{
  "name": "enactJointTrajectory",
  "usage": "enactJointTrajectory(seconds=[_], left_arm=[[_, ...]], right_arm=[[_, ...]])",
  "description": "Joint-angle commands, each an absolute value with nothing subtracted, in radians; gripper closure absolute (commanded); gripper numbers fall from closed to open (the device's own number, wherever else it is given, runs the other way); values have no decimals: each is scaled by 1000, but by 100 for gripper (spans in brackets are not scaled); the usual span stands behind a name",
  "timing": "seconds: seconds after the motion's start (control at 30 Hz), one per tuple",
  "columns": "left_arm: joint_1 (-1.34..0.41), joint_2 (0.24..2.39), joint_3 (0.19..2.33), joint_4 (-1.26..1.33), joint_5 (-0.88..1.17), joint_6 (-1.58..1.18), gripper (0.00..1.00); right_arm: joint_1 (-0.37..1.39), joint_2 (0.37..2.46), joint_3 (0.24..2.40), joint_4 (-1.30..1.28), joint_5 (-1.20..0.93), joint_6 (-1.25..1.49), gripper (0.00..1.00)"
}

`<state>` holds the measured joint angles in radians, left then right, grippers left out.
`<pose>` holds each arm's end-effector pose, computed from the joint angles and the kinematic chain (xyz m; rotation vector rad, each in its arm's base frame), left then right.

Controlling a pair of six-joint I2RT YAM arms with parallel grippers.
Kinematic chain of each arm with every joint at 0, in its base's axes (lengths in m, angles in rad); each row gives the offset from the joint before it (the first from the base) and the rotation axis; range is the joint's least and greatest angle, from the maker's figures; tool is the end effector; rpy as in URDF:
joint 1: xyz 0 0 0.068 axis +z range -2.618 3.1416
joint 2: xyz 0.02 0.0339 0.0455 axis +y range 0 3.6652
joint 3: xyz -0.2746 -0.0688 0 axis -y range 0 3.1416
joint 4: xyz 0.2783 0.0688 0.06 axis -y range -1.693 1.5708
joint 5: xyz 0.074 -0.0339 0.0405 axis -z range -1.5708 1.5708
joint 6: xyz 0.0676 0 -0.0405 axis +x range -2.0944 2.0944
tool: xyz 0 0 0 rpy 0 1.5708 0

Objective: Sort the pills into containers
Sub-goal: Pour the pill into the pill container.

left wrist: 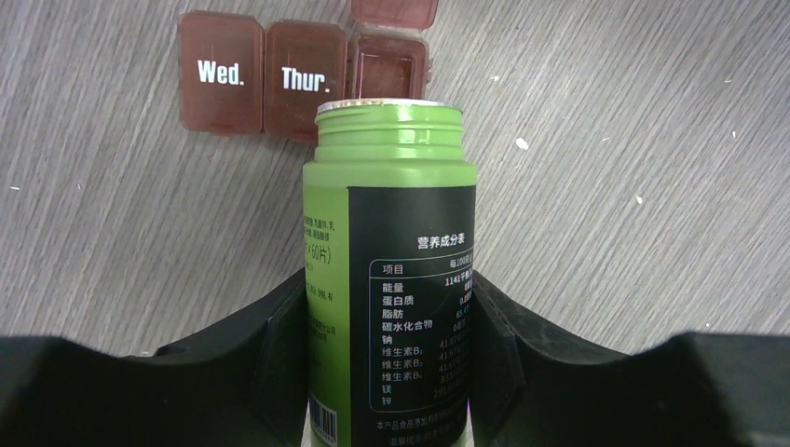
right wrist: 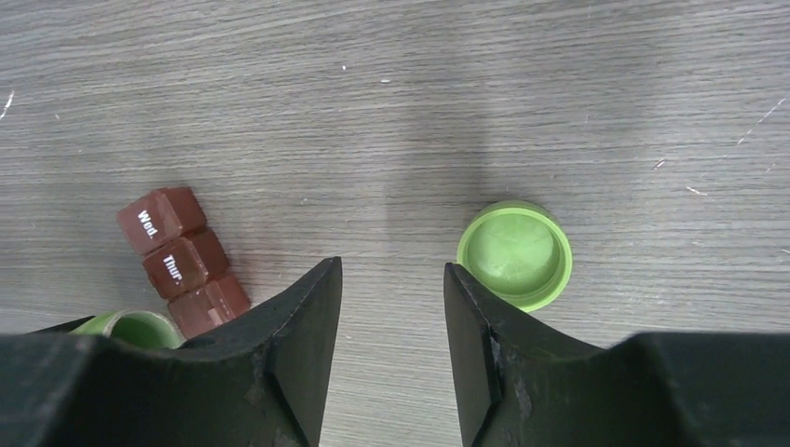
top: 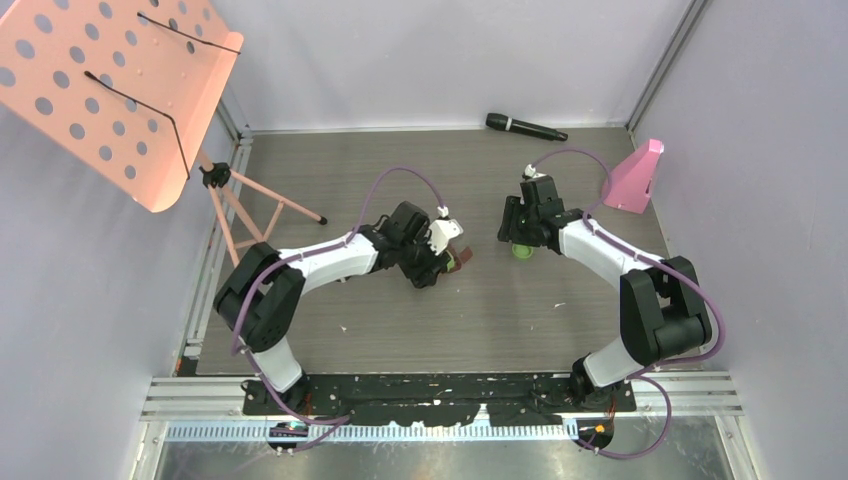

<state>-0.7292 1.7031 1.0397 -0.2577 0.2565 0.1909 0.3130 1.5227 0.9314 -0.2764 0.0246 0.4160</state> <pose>0.2844 -0.2771 0.1506 1.2214 2.2175 -0.5409 0.3457 0.1101 0.1745 0.1377 2.4565 0.2934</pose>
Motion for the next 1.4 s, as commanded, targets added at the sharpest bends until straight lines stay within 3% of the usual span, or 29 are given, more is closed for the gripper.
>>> enactJointTrajectory(seconds=[0.0,1.37], left_arm=[[-740,1710,1111,-301,248,200,100],[-779,1808,1296,-518,174,251,100]], right_arm=[[313,1521,989,-268,-24,420,51],[313,1552,981,-262,-51,431,54]])
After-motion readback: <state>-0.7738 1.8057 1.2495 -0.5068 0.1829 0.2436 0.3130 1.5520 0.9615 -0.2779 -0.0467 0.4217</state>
